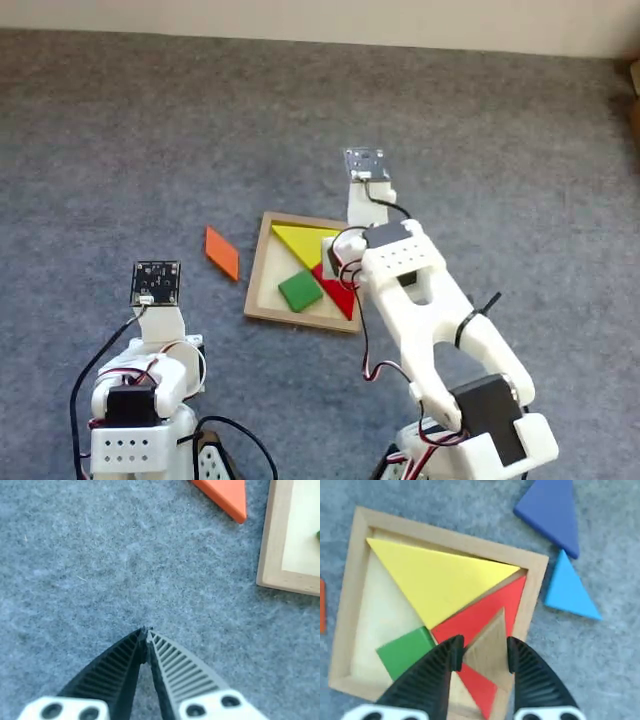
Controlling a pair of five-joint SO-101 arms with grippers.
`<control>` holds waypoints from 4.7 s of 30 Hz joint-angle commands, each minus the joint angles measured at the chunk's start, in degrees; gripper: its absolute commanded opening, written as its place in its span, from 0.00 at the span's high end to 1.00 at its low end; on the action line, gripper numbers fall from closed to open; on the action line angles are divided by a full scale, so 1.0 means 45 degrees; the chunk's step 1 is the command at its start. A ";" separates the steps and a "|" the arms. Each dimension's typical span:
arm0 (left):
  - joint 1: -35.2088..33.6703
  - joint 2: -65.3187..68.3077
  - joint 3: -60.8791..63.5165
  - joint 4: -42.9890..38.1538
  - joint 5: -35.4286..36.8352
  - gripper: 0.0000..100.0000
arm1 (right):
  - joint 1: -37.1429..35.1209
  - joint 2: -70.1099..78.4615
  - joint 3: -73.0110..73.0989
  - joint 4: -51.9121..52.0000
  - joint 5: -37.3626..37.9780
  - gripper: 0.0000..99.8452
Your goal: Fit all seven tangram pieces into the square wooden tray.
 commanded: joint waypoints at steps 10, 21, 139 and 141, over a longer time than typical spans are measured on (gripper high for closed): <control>-0.0225 -0.0635 0.0244 0.0020 -0.0098 0.99 | -0.0596 -0.0694 -0.0068 -0.0420 -0.8459 0.93; -0.0225 -0.0635 0.0244 0.0020 -0.0098 0.99 | -0.0987 -0.0674 -0.0068 -0.1045 -0.8967 0.74; -0.0225 -0.0635 0.0244 0.0020 -0.0098 0.99 | -0.1182 0.1827 -0.1514 0.1748 -0.0254 1.00; -0.0225 -0.0635 0.0244 0.0020 -0.0098 0.99 | -0.1397 0.1807 -0.1514 0.1748 -0.0195 1.00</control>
